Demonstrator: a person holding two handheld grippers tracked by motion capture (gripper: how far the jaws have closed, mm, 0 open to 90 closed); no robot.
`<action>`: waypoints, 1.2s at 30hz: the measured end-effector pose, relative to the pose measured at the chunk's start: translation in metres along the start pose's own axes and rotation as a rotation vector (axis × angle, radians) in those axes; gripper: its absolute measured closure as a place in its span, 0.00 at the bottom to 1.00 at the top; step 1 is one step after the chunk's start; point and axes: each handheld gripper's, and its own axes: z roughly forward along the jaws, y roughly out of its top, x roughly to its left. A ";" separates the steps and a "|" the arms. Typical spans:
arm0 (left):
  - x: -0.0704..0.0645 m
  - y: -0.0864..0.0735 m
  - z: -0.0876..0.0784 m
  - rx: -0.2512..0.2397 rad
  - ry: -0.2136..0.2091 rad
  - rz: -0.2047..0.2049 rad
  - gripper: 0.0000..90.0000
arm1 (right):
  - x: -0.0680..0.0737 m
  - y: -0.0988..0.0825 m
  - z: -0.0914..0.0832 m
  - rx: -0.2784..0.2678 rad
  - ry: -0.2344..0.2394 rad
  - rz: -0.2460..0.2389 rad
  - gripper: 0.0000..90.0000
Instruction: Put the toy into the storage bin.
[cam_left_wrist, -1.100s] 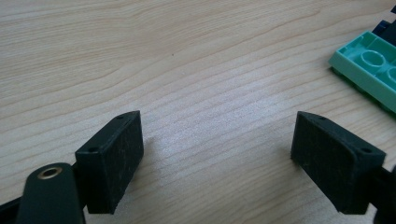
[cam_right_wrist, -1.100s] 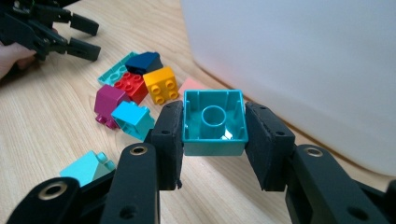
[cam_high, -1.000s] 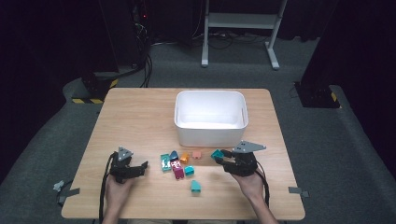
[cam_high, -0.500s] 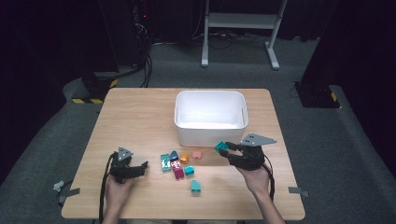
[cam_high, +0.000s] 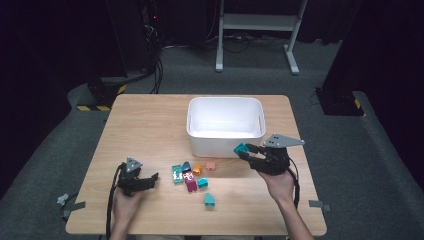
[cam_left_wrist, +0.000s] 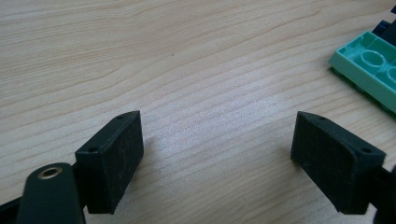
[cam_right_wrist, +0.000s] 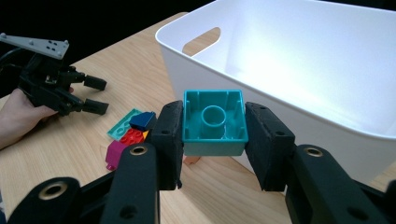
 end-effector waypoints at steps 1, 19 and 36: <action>0.000 0.000 0.000 0.000 0.000 0.000 0.19 | -0.001 0.001 -0.001 -0.003 0.001 0.004 0.66; 0.000 0.000 0.000 -0.001 0.000 -0.001 0.19 | -0.013 0.028 -0.004 -0.020 -0.017 0.013 0.66; 0.000 0.000 0.000 0.000 0.000 0.003 0.19 | -0.031 0.049 0.009 -0.012 -0.052 0.036 0.66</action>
